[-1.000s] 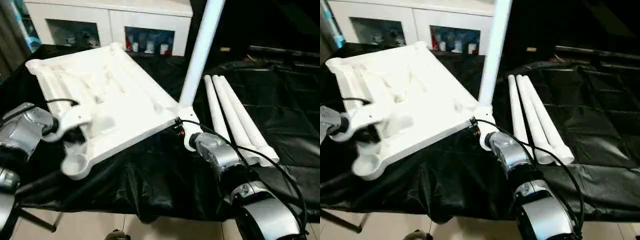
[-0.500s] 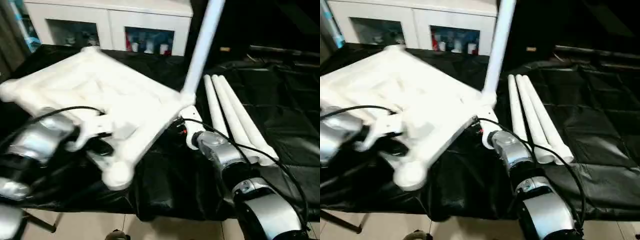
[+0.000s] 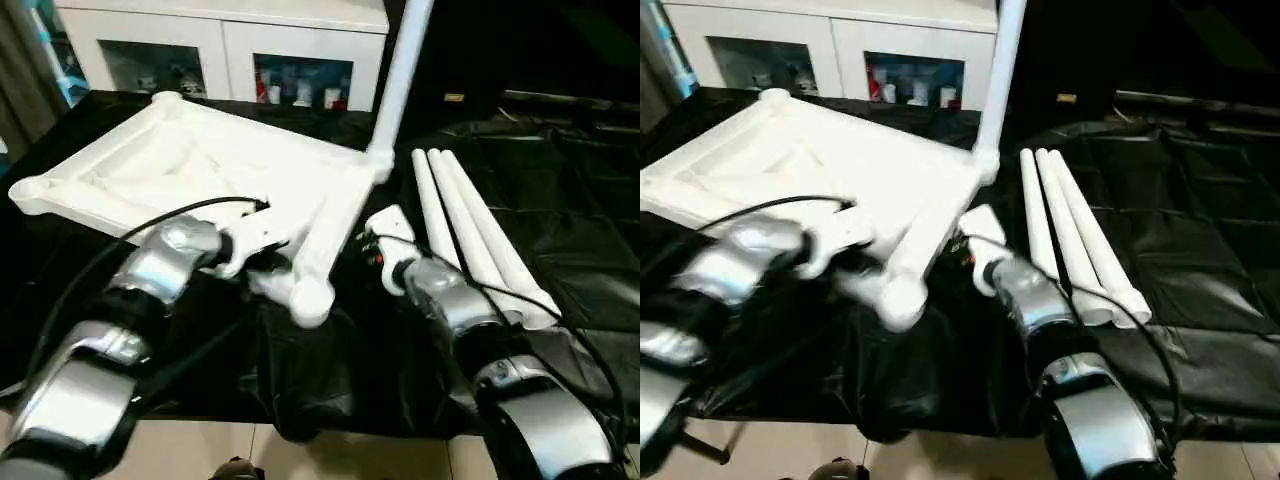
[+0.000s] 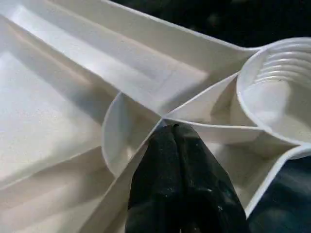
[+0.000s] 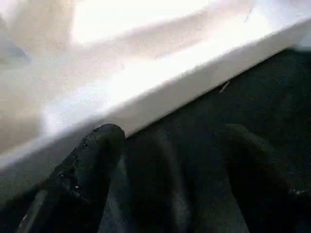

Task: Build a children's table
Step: Rotate table base, then pick table leg

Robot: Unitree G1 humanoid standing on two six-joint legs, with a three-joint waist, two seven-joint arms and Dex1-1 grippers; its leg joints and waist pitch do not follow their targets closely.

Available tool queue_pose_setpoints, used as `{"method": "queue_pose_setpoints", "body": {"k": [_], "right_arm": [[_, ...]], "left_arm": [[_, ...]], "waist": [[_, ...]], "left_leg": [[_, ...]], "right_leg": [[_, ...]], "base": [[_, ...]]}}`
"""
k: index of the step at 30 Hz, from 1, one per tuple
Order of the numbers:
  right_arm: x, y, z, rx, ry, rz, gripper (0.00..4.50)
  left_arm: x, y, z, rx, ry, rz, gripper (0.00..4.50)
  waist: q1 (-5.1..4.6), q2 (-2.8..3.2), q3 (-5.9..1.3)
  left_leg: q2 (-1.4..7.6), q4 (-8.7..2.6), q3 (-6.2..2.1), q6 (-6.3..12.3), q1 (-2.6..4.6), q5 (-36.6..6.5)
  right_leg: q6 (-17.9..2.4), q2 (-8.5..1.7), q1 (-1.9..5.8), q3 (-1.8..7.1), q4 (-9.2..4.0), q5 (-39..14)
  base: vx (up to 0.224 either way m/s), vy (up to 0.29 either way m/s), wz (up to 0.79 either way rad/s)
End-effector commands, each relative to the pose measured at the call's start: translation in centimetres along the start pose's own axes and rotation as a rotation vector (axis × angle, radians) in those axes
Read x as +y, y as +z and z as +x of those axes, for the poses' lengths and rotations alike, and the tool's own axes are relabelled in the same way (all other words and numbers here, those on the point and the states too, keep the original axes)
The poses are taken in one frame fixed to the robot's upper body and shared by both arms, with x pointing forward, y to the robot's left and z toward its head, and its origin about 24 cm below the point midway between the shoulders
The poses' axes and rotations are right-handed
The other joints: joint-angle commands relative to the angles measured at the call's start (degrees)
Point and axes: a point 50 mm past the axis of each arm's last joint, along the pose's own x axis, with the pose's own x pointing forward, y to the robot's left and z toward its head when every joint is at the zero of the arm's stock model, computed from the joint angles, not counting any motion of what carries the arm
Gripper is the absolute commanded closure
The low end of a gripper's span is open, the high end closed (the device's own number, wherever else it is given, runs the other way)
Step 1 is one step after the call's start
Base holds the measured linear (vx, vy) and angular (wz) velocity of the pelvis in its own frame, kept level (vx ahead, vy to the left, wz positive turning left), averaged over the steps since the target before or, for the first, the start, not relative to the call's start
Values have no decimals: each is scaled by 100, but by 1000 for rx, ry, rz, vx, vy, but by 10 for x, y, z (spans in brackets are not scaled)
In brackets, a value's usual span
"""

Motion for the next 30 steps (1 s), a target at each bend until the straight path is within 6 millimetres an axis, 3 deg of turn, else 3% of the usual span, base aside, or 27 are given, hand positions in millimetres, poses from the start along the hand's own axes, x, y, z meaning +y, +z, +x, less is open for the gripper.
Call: {"method": "queue_pose_setpoints", "body": {"k": [1,4,7,10,12,14,15,16,17,19,24,30], "right_arm": [[-13,8,-8,-19,-56,1,101],[-27,17,-22,-25,-142,-19,101],[-34,21,-29,-15,-176,2,101],[-47,32,-42,-32,-235,160,73],[-54,34,-47,4,-289,179,54],[-58,34,-49,37,-325,182,33],[-62,32,-52,93,-361,186,26],[-64,30,-53,131,-378,195,26],[-65,29,-54,145,-382,199,9],[-67,29,-56,188,-399,233,0],[-66,28,-56,267,-387,316,0],[-62,17,-56,345,-368,359,0]], "left_arm": [[11,8,-4,-13,80,31,439],[17,15,-9,-83,168,10,439],[19,20,-12,-133,203,-4,439],[21,33,-27,-283,268,-33,450],[19,38,-34,-364,280,-76,450],[16,42,-39,-409,268,-117,450],[11,46,-42,-456,253,-177,417],[6,49,-41,-481,227,-218,417],[3,49,-41,-487,213,-231,409],[-15,51,-37,-484,115,-245,392],[-50,52,-42,-445,-85,-209,362],[-62,57,-45,-429,-121,-223,314]], "waist": [[11,113,-494],[14,98,-496],[9,88,-485],[7,61,-474],[1,93,-477],[-24,56,-471],[-35,26,-463],[-32,-6,-450],[-18,29,-451],[-15,-51,-445],[-38,-43,-460],[-64,-73,-423]], "left_leg": [[169,-365,-139,-180,103,-965],[157,-348,-128,-115,110,-743],[162,-354,-127,-124,107,-791],[179,-361,-120,-132,114,-898],[185,-361,-113,-172,127,-813],[174,-364,-95,-231,129,-789],[170,-361,-88,-243,124,-796],[158,-360,-77,-225,117,-804],[156,-355,-81,-228,118,-779],[163,-362,-81,-204,110,-721],[143,-355,-72,-216,94,-508],[135,-359,-63,-290,85,-636]], "right_leg": [[-1222,-491,302,322,-355,336],[-1220,-470,304,322,-346,580],[-1258,-481,299,320,-364,401],[-1282,-497,292,329,-370,178],[-1309,-479,267,326,-356,216],[-1308,-454,262,322,-349,221],[-1306,-461,267,325,-358,129],[-1269,-461,261,328,-392,-49],[-1228,-468,254,333,-391,-159],[-1145,-477,264,335,-390,-264],[-948,-441,240,338,-356,-162],[-814,-431,227,347,-404,-473]], "base": [[0,0,0],[0,0,0],[0,0,0],[0,0,0],[0,0,0],[0,0,0],[0,0,0],[0,0,0],[0,0,0],[0,0,0],[0,0,0],[0,0,0]]}}
